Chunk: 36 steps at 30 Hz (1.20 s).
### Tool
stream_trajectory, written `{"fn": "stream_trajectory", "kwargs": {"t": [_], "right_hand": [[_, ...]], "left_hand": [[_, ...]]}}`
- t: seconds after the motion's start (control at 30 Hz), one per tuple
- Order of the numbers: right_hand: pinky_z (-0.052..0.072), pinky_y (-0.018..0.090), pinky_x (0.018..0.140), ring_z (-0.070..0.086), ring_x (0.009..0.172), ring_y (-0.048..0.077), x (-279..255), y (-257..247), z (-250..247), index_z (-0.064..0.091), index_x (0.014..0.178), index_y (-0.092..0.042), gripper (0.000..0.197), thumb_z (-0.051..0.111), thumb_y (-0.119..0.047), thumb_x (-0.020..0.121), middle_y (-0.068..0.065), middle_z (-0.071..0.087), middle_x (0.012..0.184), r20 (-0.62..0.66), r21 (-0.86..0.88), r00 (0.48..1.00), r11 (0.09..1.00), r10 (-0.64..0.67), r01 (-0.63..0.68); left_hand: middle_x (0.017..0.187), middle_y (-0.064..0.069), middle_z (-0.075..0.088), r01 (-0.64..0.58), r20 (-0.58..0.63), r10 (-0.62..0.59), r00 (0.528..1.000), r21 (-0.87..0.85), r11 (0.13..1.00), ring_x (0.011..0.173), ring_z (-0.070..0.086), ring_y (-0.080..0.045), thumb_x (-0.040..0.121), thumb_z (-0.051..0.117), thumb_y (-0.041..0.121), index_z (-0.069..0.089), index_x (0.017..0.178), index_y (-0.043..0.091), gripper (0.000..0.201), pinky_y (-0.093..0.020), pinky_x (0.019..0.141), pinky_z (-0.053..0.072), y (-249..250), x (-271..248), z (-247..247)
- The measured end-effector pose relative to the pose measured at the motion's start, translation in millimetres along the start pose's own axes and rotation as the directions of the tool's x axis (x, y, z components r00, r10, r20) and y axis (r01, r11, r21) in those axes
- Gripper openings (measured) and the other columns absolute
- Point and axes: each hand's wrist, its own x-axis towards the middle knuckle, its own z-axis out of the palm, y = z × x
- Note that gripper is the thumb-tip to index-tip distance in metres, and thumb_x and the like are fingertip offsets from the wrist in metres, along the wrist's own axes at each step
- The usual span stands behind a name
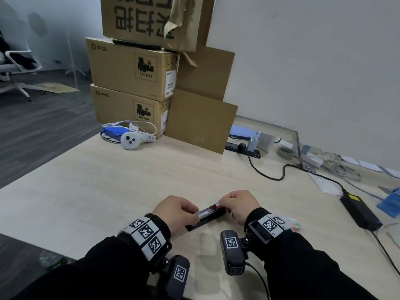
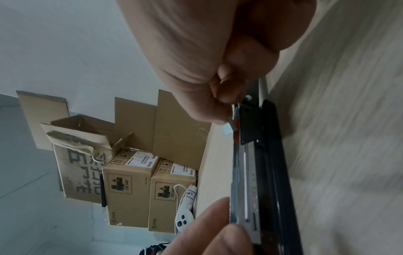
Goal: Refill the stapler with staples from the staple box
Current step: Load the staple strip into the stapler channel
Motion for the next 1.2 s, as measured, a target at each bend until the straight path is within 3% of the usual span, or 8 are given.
{"fn": "stream_trajectory", "kwargs": {"t": [0.17, 0.3, 0.4, 0.57, 0.77, 0.9, 1.2], "right_hand": [[0.031, 0.015, 0.038, 0.042, 0.035, 0.003, 2.9, 3.3, 0.6, 0.071, 0.065, -0.013, 0.013, 0.07, -0.015, 0.078, -0.01, 0.052, 0.044, 0.001, -0.049, 1.0, 0.999, -0.008, 0.008], [0.028, 0.016, 0.037, 0.039, 0.037, 0.006, 4.4, 4.0, 0.4, 0.066, 0.061, -0.016, 0.018, 0.069, -0.016, 0.078, -0.012, 0.046, 0.036, 0.019, -0.059, 1.0, 0.998, -0.003, 0.004], [0.027, 0.02, 0.04, 0.036, 0.041, 0.011, 4.8, 3.5, 0.8, 0.064, 0.062, -0.014, 0.017, 0.067, -0.015, 0.078, -0.009, 0.043, 0.043, 0.03, -0.075, 1.0, 0.997, -0.007, 0.009], [0.029, 0.021, 0.043, 0.039, 0.041, 0.009, 5.3, 1.9, 0.9, 0.062, 0.056, -0.017, 0.022, 0.067, -0.015, 0.078, -0.01, 0.046, 0.044, 0.026, -0.079, 1.0, 0.997, 0.005, -0.003], [0.038, 0.028, 0.055, 0.046, 0.052, 0.018, 4.3, -10.0, 2.2, 0.072, 0.07, -0.01, 0.009, 0.069, -0.016, 0.076, -0.001, 0.052, 0.052, 0.034, -0.21, 0.999, 0.977, 0.034, -0.026], [0.04, 0.023, 0.054, 0.053, 0.06, 0.017, -1.4, -19.5, 3.3, 0.077, 0.081, -0.006, 0.013, 0.07, -0.016, 0.076, 0.001, 0.059, 0.061, 0.035, -0.288, 0.999, 0.957, 0.033, -0.021], [0.041, 0.024, 0.054, 0.059, 0.067, 0.016, -9.4, -23.9, 10.5, 0.077, 0.082, -0.016, 0.016, 0.07, -0.029, 0.075, -0.002, 0.067, 0.07, 0.022, -0.441, 1.0, 0.898, 0.002, 0.008]], "left_hand": [[0.08, 0.005, 0.079, -0.006, 0.001, 0.006, 1.0, 0.014, 1.0, 0.082, 0.075, -0.014, 0.073, 0.078, 0.026, 0.08, 0.085, 0.023, 0.013, -0.031, 0.079, 0.057, -3.2, 2.4, 0.4], [0.079, 0.005, 0.079, -0.012, 0.001, 0.012, 1.0, 0.017, 1.0, 0.081, 0.075, -0.014, 0.073, 0.078, 0.026, 0.08, 0.084, 0.023, 0.012, -0.031, 0.078, 0.057, -5.1, 3.2, 0.9], [0.08, 0.006, 0.079, -0.016, 0.004, 0.016, 1.0, 0.02, 1.0, 0.081, 0.074, -0.013, 0.074, 0.078, 0.027, 0.08, 0.085, 0.023, 0.013, -0.028, 0.076, 0.056, -5.8, 3.9, 1.3], [0.078, 0.006, 0.079, -0.017, -0.003, 0.017, 1.0, 0.019, 1.0, 0.08, 0.075, -0.013, 0.073, 0.079, 0.028, 0.079, 0.085, 0.024, 0.012, -0.029, 0.077, 0.057, -6.9, 4.1, 1.6], [0.075, 0.005, 0.079, -0.013, 0.003, 0.013, 1.0, 0.002, 1.0, 0.08, 0.075, -0.016, 0.072, 0.078, 0.027, 0.079, 0.082, 0.023, 0.011, -0.032, 0.077, 0.057, -8.2, 5.7, 2.1], [0.075, 0.004, 0.079, -0.022, 0.009, 0.022, 1.0, 0.0, 1.0, 0.079, 0.076, -0.016, 0.071, 0.078, 0.027, 0.079, 0.082, 0.022, 0.012, -0.035, 0.079, 0.058, -9.1, 5.9, 2.1], [0.077, 0.004, 0.079, -0.029, 0.012, 0.029, 1.0, 0.005, 1.0, 0.082, 0.075, -0.018, 0.072, 0.079, 0.026, 0.08, 0.08, 0.022, 0.009, -0.034, 0.08, 0.058, -8.2, 5.6, 0.8]]}}
